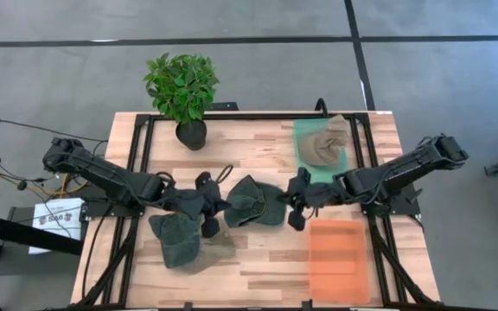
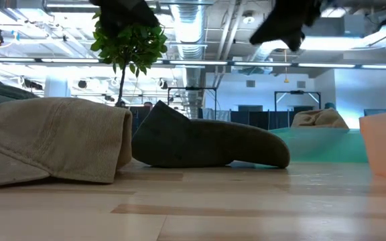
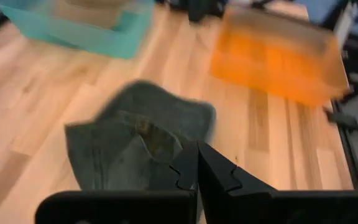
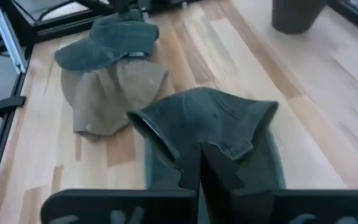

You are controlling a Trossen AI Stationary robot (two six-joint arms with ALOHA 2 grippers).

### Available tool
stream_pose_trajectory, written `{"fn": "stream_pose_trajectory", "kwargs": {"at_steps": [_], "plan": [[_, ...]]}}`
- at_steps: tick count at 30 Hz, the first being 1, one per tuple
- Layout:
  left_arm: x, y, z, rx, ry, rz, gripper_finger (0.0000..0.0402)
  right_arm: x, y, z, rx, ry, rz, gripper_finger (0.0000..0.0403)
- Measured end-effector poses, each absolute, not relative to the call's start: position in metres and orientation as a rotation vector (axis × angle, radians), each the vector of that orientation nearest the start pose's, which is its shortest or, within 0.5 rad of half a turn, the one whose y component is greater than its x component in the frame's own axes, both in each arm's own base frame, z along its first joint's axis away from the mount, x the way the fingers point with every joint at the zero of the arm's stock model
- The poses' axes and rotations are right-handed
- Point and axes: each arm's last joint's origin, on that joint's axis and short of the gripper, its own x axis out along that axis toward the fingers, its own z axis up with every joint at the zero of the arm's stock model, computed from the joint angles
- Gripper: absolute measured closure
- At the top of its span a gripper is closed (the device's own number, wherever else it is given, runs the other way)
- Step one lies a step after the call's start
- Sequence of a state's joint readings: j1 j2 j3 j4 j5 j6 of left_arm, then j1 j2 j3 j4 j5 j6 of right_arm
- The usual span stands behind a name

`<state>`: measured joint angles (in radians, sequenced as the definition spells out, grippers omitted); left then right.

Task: Pick & Place hat
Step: Put the right black cap into the orange bin

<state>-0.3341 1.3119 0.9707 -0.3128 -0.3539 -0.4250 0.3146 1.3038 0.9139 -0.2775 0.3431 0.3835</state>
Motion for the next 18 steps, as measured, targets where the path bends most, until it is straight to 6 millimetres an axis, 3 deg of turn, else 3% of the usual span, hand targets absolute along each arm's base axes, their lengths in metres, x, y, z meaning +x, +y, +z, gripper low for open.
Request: {"fn": "stream_pose_trajectory", "kwargs": {"at_steps": [5,12,18], "plan": [[0.245,-0.081,0.267,-0.153,0.608,0.111,0.0401,0.302,0.101,0.287,0.086,0.677,-0.174,0.0403],[0.201,-0.068,0.27,-0.206,0.546,0.021,0.0401,0.376,0.124,0.288,-0.051,0.856,-0.197,0.0403],[0.174,-0.059,0.273,-0.241,0.484,-0.03,0.0402,0.426,0.127,0.276,-0.121,1.007,-0.217,0.04]]}}
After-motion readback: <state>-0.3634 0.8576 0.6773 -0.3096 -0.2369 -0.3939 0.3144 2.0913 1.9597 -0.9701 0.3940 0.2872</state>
